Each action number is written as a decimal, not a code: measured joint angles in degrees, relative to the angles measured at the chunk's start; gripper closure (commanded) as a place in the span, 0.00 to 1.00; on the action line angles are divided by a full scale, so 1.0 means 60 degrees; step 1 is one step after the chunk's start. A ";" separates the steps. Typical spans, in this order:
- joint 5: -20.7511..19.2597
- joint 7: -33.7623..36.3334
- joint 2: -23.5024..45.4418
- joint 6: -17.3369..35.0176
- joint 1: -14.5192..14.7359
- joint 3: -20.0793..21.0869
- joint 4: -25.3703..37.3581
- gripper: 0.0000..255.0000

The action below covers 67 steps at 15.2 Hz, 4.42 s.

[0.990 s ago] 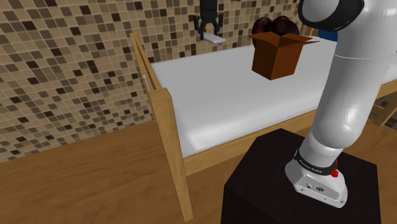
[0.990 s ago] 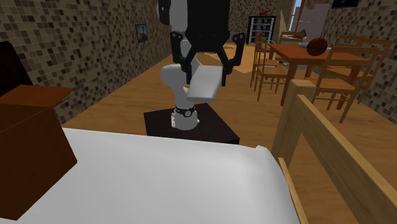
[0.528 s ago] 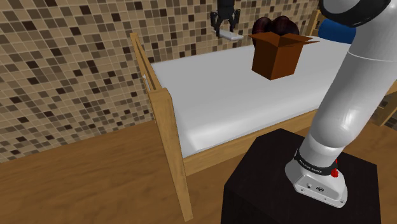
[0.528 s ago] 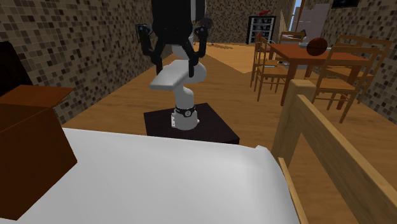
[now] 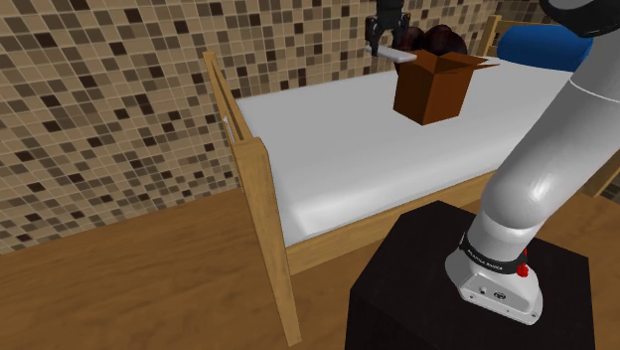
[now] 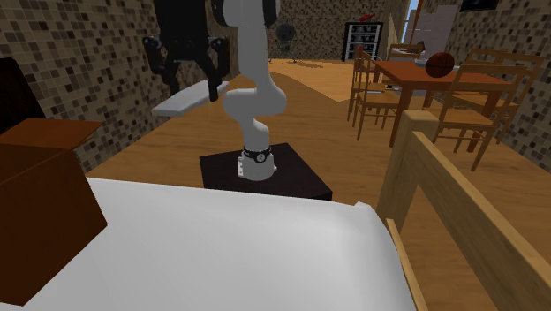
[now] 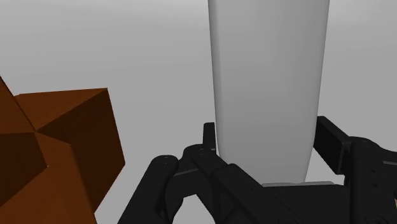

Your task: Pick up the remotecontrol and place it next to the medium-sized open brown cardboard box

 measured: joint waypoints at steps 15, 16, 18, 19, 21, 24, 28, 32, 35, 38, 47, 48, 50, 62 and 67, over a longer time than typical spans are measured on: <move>-0.0651 -0.3233 -0.0962 0.0080 -0.1332 -0.1950 -0.0855 1.00; -0.0671 -0.3533 -0.0906 0.0094 -0.1440 -0.2150 -0.0797 1.00; -0.0709 -0.3832 -0.0905 0.0083 -0.1547 -0.2336 -0.0762 1.00; -0.0723 -0.3852 -0.0932 0.0178 -0.1560 -0.2352 -0.0881 1.00; -0.0757 -0.3857 -0.1001 0.0416 -0.1577 -0.2365 -0.1184 1.00; -0.0786 -0.3821 -0.1066 0.0806 -0.1588 -0.2370 -0.1638 1.00; -0.0839 -0.3787 -0.1168 0.1313 -0.1613 -0.2385 -0.2239 1.00; -0.0890 -0.3747 -0.1263 0.1813 -0.1637 -0.2400 -0.2827 1.00; -0.0929 -0.3739 -0.1320 0.2200 -0.1663 -0.2427 -0.3267 1.00; -0.0936 -0.3733 -0.1289 0.2599 -0.1674 -0.2463 -0.3637 1.00; -0.0964 -0.3716 -0.1206 0.3747 -0.1710 -0.2563 -0.4688 1.00; -0.0963 -0.3718 -0.1184 0.3870 -0.1712 -0.2577 -0.4786 1.00; -0.0952 -0.3740 -0.1123 0.4124 -0.1718 -0.2612 -0.4977 1.00; -0.0836 -0.3827 -0.0649 0.5685 -0.1718 -0.2802 -0.6077 1.00; -0.0734 -0.3932 -0.0354 0.6400 -0.1721 -0.2907 -0.6520 1.00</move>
